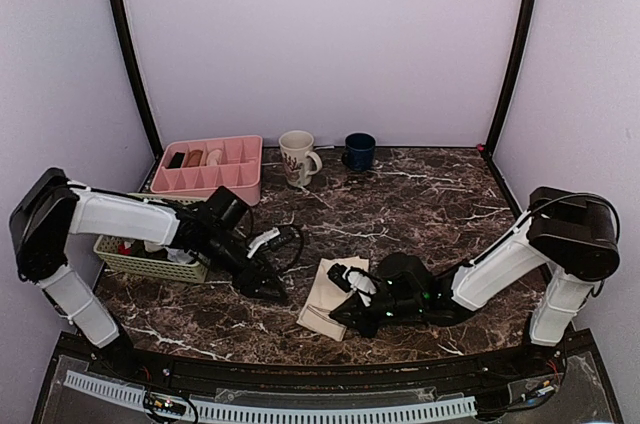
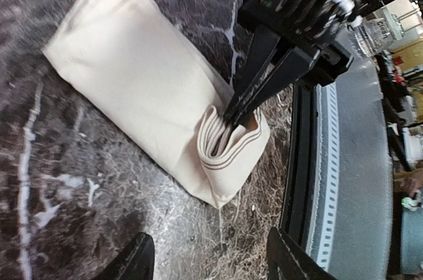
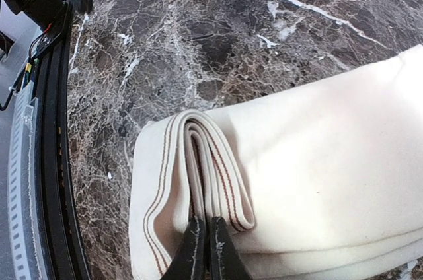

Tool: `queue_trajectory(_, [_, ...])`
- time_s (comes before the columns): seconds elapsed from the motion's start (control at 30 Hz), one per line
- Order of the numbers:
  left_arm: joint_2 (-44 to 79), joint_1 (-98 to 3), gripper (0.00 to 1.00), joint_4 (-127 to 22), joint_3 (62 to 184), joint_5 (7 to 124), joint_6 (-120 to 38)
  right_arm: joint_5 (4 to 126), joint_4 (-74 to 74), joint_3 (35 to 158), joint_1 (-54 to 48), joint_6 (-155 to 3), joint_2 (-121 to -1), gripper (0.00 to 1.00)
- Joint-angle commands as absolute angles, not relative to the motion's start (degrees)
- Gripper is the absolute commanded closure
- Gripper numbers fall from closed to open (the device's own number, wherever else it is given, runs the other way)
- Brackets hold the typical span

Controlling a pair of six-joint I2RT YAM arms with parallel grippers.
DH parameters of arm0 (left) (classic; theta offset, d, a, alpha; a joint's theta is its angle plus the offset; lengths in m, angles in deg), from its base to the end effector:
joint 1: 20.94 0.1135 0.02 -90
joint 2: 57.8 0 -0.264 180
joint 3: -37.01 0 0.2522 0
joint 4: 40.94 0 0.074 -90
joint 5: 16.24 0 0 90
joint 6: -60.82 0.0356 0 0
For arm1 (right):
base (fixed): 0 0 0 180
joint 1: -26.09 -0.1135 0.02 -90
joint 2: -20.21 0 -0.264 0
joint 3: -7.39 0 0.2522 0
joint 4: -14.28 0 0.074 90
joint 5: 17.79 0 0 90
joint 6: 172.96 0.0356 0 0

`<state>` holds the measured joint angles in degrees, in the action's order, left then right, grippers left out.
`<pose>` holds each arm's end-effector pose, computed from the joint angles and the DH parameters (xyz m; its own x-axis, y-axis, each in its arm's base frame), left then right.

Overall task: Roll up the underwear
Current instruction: Roll the underwear at the center of the board.

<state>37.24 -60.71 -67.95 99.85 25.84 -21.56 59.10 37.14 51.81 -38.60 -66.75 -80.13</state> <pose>0.2188 -0.2165 0.1580 -0.5589 0.5808 -0.5919 0.8019 0.1968 -0.5641 0.1209 0.2745 0.1050 -0.4924 -0.4053 -0.7702 -0.8584 0.3725 0.3528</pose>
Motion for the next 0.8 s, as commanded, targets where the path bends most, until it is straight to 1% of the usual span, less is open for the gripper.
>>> queue_trajectory(0.0, [22.62,-61.67,0.39,-55.49,92.59,43.86,-23.08,54.86,28.80,52.16,-38.50,-68.40,-80.76,0.95])
queue_trajectory(0.1, [13.07,-64.65,0.34,-53.69,89.70,65.18,-21.53,50.01,25.61,52.57,-37.09,-69.15,-79.45,0.96])
queue_trajectory(0.13, [9.72,-66.28,0.28,-52.35,88.57,69.64,-20.02,48.39,24.73,52.65,-36.59,-69.46,-79.13,0.96])
queue_trajectory(0.2, [4.26,-67.99,0.03,-47.89,85.79,73.31,-18.50,46.19,22.67,52.98,-35.78,-70.53,-78.89,0.96])
queue_trajectory(0.23, [2.08,-67.97,0.01,-44.64,83.88,73.52,-19.29,44.75,21.70,53.17,-35.31,-71.13,-79.04,0.97])
queue_trajectory(0.33, [-1.60,-67.78,0.01,-39.90,80.95,75.60,-23.83,41.27,19.35,54.15,-33.82,-72.64,-80.61,0.98])
queue_trajectory(0.37, [-1.75,-66.73,0.01,-40.98,80.97,72.64,-23.23,40.44,18.71,54.43,-33.43,-73.00,-81.42,0.98])
queue_trajectory(0.4, [-1.04,-66.34,0.01,-43.59,81.57,66.49,-20.27,39.72,18.06,54.85,-33.11,-73.40,-81.97,0.98])
queue_trajectory(0.43, [0.96,-66.73,0.01,-46.96,82.73,62.71,-17.77,39.41,17.35,55.29,-32.78,-73.86,-82.49,0.99])
queue_trajectory(0.53, [9.95,-70.94,0.17,-58.65,88.85,63.11,-16.18,38.18,15.53,57.09,-31.84,-75.06,-83.69,0.99])
queue_trajectory(0.57, [11.60,-73.96,0.12,-58.76,88.77,65.08,-14.60,38.04,14.81,57.53,-31.55,-75.45,-83.99,0.99])
queue_trajectory(0.6, [10.97,-77.58,0.03,-56.14,86.90,66.96,-11.79,37.67,14.08,57.99,-31.23,-76.00,-84.54,0.99])
queue_trajectory(0.63, [9.73,-80.46,0.01,-51.12,84.27,67.98,-9.09,37.03,13.69,58.56,-30.88,-76.54,-84.97,0.99])
queue_trajectory(0.7, [8.65,-82.93,0.01,-42.19,80.30,66.20,-5.80,36.73,10.74,60.34,-30.54,-77.76,-86.11,0.99])
queue_trajectory(0.77, [11.75,-84.02,0.01,-43.13,81.30,64.34,-2.21,37.31,7.85,62.30,-30.43,-79.61,-87.25,0.99])
